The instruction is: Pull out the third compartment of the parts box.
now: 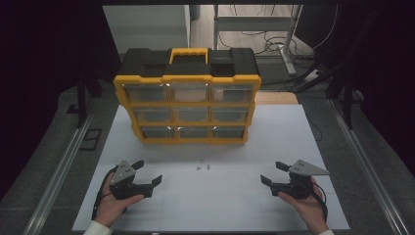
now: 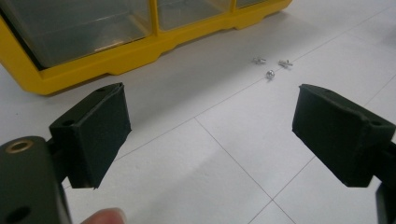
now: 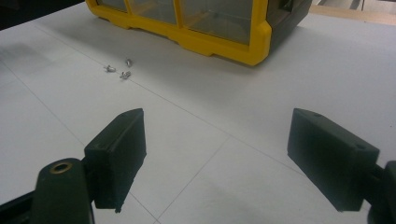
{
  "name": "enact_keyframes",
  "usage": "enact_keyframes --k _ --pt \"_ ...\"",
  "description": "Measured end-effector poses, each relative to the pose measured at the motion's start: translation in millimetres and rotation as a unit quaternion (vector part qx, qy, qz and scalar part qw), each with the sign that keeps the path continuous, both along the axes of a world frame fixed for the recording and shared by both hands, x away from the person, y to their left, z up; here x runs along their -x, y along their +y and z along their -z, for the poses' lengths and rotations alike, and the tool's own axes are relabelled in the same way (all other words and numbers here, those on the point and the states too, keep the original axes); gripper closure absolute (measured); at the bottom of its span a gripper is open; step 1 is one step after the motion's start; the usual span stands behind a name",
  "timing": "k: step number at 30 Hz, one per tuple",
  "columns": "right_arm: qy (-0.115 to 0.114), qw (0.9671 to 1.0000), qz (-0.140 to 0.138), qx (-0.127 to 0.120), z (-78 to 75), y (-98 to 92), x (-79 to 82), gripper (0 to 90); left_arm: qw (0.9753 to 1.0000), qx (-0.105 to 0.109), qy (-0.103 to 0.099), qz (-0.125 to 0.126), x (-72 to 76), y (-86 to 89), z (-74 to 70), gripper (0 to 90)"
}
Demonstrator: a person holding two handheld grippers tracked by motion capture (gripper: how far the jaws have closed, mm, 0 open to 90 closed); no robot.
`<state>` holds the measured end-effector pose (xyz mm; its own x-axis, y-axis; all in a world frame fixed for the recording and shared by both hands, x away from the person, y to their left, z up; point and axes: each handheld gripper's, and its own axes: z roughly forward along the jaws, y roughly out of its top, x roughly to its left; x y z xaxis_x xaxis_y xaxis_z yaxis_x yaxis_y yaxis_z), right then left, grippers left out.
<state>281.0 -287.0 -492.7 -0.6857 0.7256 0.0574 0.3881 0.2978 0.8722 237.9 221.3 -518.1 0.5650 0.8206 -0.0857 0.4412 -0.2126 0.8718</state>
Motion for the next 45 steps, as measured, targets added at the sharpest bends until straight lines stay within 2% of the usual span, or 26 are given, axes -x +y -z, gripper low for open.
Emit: enact_keyframes --k 9,19,23,29,34,45 --pt "0.000 1.0000 0.005 -0.004 1.6 -0.1 -0.8 20.8 0.9999 0.008 0.011 -0.006 -5.1 0.6 2.6 11.7" --pt "0.003 0.9999 0.009 -0.004 4.3 -0.6 0.1 20.8 0.9998 0.016 0.013 -0.004 -9.4 0.5 3.1 11.8" --pt "-0.002 0.9998 0.012 -0.013 2.2 -1.8 3.0 20.4 0.9998 0.013 0.012 0.000 -7.7 -0.8 2.7 11.6" --pt "-0.008 0.9995 0.021 -0.021 2.0 0.7 -1.5 20.1 0.9999 0.009 0.011 0.002 -6.5 -1.9 2.8 11.3" --pt "-0.017 0.9997 0.016 -0.004 0.6 9.4 1.1 20.4 0.9999 0.007 0.009 0.004 -7.2 -2.2 3.3 11.3" --pt "-0.026 0.9996 0.011 0.002 -1.4 22.0 9.6 20.4 0.9997 0.009 0.009 0.019 -12.0 -8.5 2.7 11.7"
